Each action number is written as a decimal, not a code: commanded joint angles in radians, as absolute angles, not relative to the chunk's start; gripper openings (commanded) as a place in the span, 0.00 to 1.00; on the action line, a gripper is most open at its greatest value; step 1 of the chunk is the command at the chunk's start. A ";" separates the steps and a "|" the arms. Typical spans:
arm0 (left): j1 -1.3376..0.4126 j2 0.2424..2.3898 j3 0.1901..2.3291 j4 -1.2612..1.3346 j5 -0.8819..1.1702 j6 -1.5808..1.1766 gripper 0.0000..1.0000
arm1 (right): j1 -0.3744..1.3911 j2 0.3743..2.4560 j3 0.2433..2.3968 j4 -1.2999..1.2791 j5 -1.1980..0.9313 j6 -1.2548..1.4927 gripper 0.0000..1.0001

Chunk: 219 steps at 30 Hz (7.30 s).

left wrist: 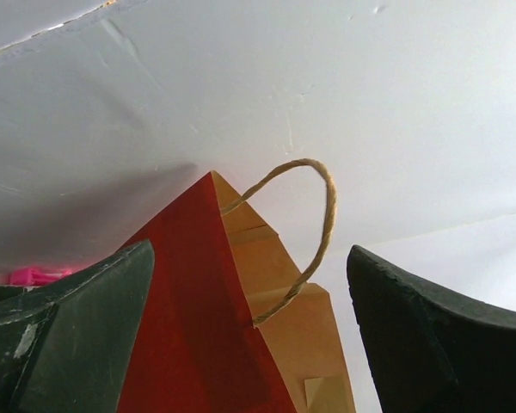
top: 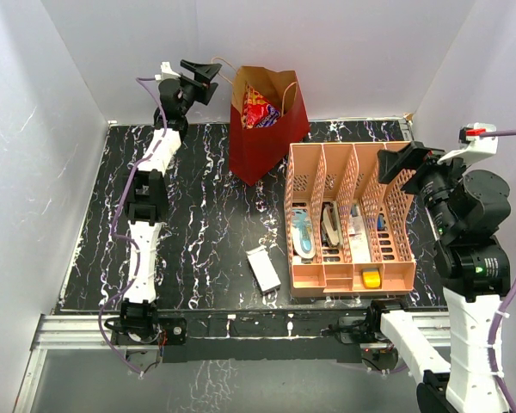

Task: Take the snacks out of the paper bag
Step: Move the paper bag to the center of the board, then adjust the paper bag at the center of the board.

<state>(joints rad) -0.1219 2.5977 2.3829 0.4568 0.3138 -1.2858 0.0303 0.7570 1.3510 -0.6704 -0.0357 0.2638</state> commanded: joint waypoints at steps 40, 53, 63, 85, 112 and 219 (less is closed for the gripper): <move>-0.098 2.410 2.248 0.621 0.389 -1.379 0.00 | 0.025 0.769 1.343 -0.643 -0.110 0.383 0.98; -0.067 2.085 1.850 0.656 0.552 -1.332 0.00 | 0.026 0.756 1.303 -0.631 -0.182 0.391 0.98; 0.003 1.809 1.517 0.623 0.616 -1.275 0.00 | 0.026 0.853 1.335 -0.579 -0.335 0.452 0.98; 0.024 1.400 1.365 -0.051 0.551 -0.898 0.00 | 0.248 1.443 1.605 -0.157 -0.493 0.598 0.98; 0.018 1.294 1.265 -0.226 0.519 -0.833 0.00 | 0.435 1.971 2.097 -0.341 -0.037 0.182 0.79; -0.016 1.185 1.378 -0.523 0.338 -0.526 0.97 | 0.457 2.143 2.313 0.069 -0.715 0.560 0.08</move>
